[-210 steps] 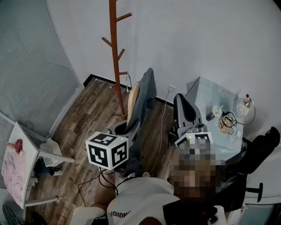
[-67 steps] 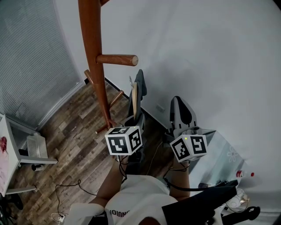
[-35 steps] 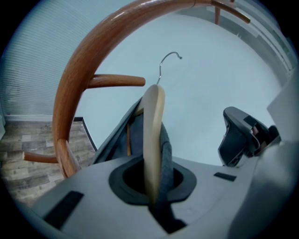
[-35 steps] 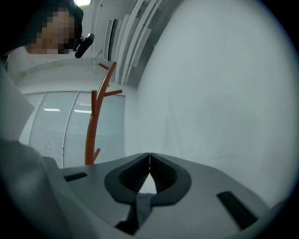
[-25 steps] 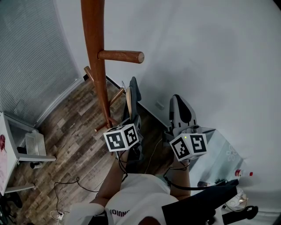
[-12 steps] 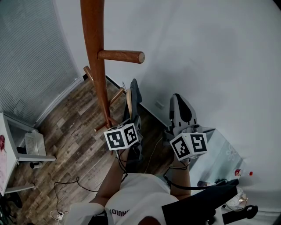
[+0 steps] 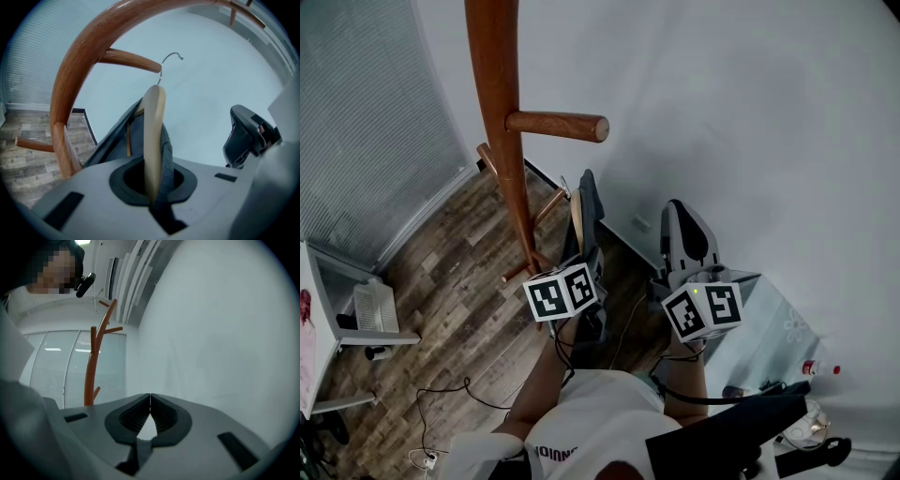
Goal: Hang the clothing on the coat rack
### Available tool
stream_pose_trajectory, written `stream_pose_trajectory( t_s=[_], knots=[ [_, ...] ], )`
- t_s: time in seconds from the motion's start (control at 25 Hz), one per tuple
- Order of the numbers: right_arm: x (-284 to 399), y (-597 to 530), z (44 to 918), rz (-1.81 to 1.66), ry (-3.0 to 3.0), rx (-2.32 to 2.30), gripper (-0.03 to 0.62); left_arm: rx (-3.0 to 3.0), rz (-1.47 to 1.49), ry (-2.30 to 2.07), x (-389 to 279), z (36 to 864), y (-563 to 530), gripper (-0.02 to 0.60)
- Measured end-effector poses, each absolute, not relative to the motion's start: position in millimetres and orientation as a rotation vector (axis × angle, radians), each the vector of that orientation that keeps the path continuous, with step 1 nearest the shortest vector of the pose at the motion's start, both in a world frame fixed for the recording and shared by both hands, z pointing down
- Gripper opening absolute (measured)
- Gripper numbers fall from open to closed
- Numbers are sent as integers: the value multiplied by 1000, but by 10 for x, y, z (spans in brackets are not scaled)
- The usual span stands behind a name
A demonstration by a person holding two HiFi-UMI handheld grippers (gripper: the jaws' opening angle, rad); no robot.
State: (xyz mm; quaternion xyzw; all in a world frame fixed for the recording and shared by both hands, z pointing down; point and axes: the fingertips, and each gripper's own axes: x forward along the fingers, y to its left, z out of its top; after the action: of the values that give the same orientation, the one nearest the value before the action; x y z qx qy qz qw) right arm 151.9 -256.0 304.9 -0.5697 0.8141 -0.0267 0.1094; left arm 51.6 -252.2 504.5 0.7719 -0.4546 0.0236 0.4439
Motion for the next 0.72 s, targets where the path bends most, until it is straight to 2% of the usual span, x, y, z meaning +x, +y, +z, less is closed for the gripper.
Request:
stream_pose_trajectory(
  t_s=[0.72],
  knots=[
    [1514,-2542,3059,-80,2398,-1680,20,1836,-10,-1079,562,5153,-2466,26]
  ],
)
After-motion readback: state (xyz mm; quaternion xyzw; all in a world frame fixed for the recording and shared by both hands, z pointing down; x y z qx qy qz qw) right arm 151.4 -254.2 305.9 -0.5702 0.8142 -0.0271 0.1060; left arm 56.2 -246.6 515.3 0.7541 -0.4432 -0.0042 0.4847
